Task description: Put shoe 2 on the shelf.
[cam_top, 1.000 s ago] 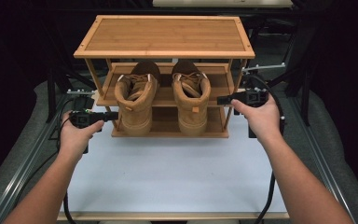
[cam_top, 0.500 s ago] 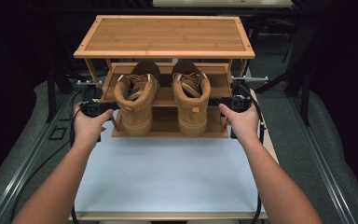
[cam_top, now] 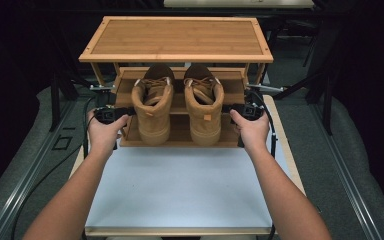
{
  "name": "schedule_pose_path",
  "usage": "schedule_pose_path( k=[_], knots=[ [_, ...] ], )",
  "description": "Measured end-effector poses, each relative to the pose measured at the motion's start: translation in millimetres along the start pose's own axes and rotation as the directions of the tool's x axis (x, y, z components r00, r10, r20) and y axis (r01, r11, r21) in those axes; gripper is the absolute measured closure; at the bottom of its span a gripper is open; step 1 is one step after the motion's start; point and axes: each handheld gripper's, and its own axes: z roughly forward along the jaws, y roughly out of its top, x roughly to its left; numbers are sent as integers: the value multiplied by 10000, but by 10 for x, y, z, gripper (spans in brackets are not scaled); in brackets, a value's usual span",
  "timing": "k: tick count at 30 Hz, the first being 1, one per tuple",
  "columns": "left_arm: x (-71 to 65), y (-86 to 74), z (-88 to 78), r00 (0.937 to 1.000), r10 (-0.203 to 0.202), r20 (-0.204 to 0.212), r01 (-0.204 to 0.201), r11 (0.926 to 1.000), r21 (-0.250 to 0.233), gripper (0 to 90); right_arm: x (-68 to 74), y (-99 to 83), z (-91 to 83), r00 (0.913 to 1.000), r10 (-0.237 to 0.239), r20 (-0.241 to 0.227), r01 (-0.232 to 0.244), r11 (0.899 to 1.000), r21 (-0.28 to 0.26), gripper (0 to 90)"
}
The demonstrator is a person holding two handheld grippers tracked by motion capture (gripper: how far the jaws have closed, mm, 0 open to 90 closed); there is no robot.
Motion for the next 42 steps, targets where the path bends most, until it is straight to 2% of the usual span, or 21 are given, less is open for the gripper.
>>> schedule_pose_path(
  k=[3, 4, 5, 6, 8, 9, 10, 14, 15, 17, 19, 21, 24, 25, 28, 29, 31, 33, 36, 40, 42],
  knots=[
    [-69, 11, 34, 9998, 152, -144, -152, 9999, -4, 900, 30, -15, 26, 9999, 48, -150, -46, 9999, 126, 900],
    [-88, 22, 48, 9991, 240, -351, -240, 9997, 13, 900, 48, -22, 41, 9998, 14, -222, -10, 9998, 180, 900],
    [-85, 36, 56, 9991, 212, -357, -210, 9998, 68, 900, 88, -48, 91, 9993, 52, -360, -43, 9997, 253, 900],
    [-91, 53, 79, 9998, 94, -161, -90, 9997, 221, 900, 107, -55, 110, 9997, -27, -254, 29, 10000, 81, 900],
    [-106, 59, 83, 9996, 168, -233, -162, 9996, 238, 900, 124, -52, 124, 9999, 60, -107, -59, 9999, 100, 900],
    [-113, 67, 78, 9992, 187, -355, -180, 9996, 195, 900, 133, -51, 147, 9995, 247, -185, -243, 9994, 236, 900],
    [-101, 78, 79, 9994, 144, -302, -138, 9997, 202, 900, 158, -57, 179, 9980, 432, -461, -429, 9990, 86, 900],
    [-112, 77, 83, 9988, 356, -348, -349, 9991, 221, 900, 167, -42, 162, 9995, 284, -135, -281, 9993, 263, 900],
    [-112, 74, 75, 9983, 455, -375, -446, 9987, 241, 900, 150, -42, 163, 9990, 282, -342, -274, 9993, 256, 900],
    [-112, 74, 69, 9983, 451, -383, -441, 9987, 257, 900, 148, -37, 167, 9989, 269, -374, -258, 9992, 289, 900],
    [-107, 73, 50, 9983, 491, -318, -481, 9983, 314, 898, 160, -31, 160, 9996, 151, -240, -142, 9992, 365, 900],
    [-110, 65, 7, 9987, 510, -98, -507, 9984, 241, 897, 174, -41, 150, 9994, -311, -118, 315, 9990, 325, 900],
    [-151, 13, -102, 9961, 878, -24, -876, 9954, 397, 895, 220, -78, 70, 9958, -870, 269, 852, 9944, 619, 895],
    [-151, 13, -102, 9961, 878, -24, -876, 9954, 397, 895, 220, -78, 70, 9958, -870, 269, 852, 9944, 619, 895],
    [-170, -118, -194, 9935, 1130, 115, -1135, 9909, 723, 895, 264, -159, -37, 9923, -1236, 23, 1232, 9901, 676, 895],
    [-170, -118, -194, 9935, 1130, 115, -1135, 9909, 723, 896, 283, -183, -73, 9905, -1358, 236, 1330, 9864, 965, 895],
    [-169, -194, -236, 9933, 1113, 324, -1136, 9902, 812, 896, 294, -217, -96, 9896, -1419, 230, 1385, 9839, 1126, 896],
    [-173, -266, -264, 9921, 1159, 485, -1201, 9882, 949, 897, 307, -302, -126, 9880, -1545, 21, 1531, 9805, 1233, 896],
    [-196, -402, -289, 9899, 1108, 879, -1213, 9848, 1241, 898, 328, -479, -163, 9853, -1682, -297, 1708, 9695, 1759, 896],
    [-229, -476, -280, 9877, 1212, 992, -1348, 9803, 1443, 899, 333, -600, -137, 9831, -1789, -393, 1831, 9625, 2003, 898],
    [-246, -498, -281, 9883, 1223, 907, -1349, 9795, 1498, 899, 334, -621, -130, 9840, -1734, -413, 1781, 9643, 1960, 899]
  ],
)
